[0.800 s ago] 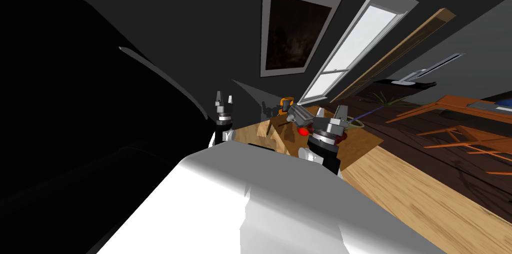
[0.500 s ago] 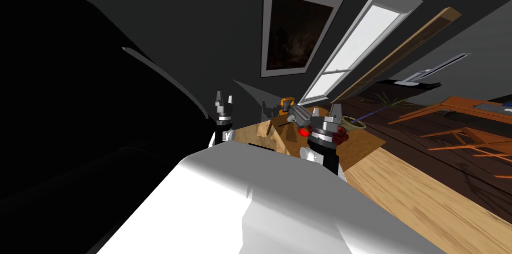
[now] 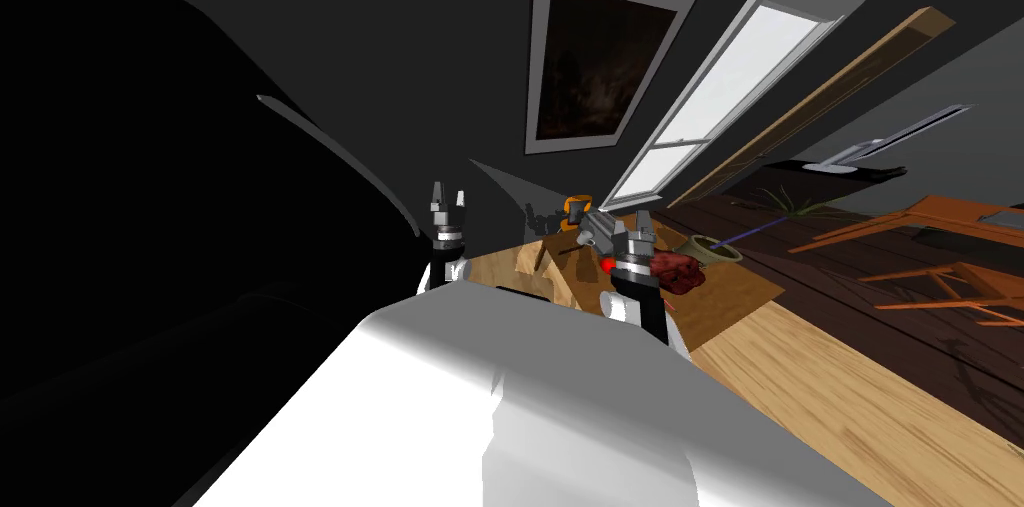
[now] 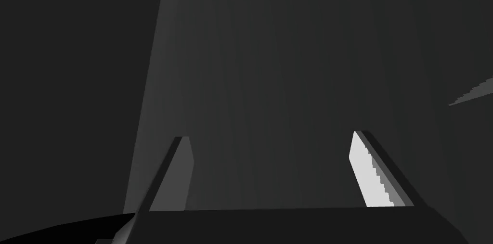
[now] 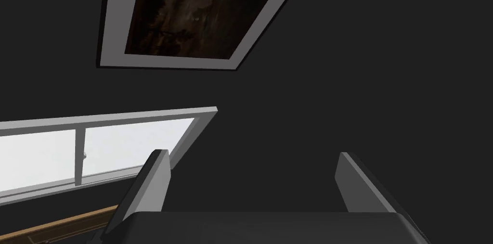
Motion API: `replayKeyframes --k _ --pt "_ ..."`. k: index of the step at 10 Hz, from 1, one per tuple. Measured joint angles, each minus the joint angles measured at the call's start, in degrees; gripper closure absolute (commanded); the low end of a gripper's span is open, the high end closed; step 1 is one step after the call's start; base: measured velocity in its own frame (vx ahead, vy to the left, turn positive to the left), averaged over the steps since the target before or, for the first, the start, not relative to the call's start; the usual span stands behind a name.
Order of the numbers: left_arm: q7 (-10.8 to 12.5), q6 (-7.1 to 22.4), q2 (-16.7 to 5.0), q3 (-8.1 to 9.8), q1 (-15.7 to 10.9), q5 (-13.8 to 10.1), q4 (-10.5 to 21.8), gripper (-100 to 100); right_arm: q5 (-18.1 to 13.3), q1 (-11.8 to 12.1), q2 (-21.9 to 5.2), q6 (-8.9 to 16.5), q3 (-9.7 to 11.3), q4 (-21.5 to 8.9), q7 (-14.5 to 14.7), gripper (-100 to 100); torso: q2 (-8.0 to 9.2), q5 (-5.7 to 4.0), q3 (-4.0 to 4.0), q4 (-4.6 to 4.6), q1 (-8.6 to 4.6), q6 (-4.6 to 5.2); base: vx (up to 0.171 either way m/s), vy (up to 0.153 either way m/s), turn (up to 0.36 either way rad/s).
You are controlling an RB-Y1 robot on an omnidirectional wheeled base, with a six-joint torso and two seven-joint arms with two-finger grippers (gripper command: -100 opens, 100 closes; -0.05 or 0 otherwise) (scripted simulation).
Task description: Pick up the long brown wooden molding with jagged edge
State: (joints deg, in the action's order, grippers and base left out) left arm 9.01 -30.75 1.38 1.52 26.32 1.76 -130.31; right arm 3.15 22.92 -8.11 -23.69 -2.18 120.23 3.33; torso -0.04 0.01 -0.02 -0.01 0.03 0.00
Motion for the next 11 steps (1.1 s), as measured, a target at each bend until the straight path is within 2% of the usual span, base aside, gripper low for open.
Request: replayKeyframes --k 4,7,8,10,11 --pt "0.0 0.0 0.0 0.0 0.0 0.0 0.0 0 0.09 -2.95 -1.94 5.39 -1.03 -3.3 2.51 -100 0.0 0.0 0.0 0.0 0.01 0.0 0.005 0.013 0.045" --pt "0.0 0.0 0.0 0.0 0.0 0.0 0.0 0 -0.08 -6.83 -3.12 9.52 -1.82 -8.54 5.77 -100 -0.01 0.01 -0.01 0.0 0.03 0.0 0.007 0.02 0.065" --pt "0.0 0.0 0.0 0.0 0.0 0.0 0.0 0 0.04 -7.23 -3.74 11.19 -2.2 -9.51 6.63 -100 -0.02 0.01 -0.01 0.0 0.04 0.0 0.009 0.016 0.028" --pt "0.0 0.0 0.0 0.0 0.0 0.0 0.0 0 0.01 -9.83 -4.27 14.33 -2.76 -12.35 8.39 -100 -0.02 0.01 -0.01 0.0 0.03 -0.01 0.004 0.017 0.051" --pt "0.0 0.0 0.0 0.0 0.0 0.0 0.0 0 0.12 -10.37 -4.68 15.54 -3.04 -13.37 8.98 -100 0.0 0.01 0.0 0.0 0.02 0.01 0.008 0.016 0.062"
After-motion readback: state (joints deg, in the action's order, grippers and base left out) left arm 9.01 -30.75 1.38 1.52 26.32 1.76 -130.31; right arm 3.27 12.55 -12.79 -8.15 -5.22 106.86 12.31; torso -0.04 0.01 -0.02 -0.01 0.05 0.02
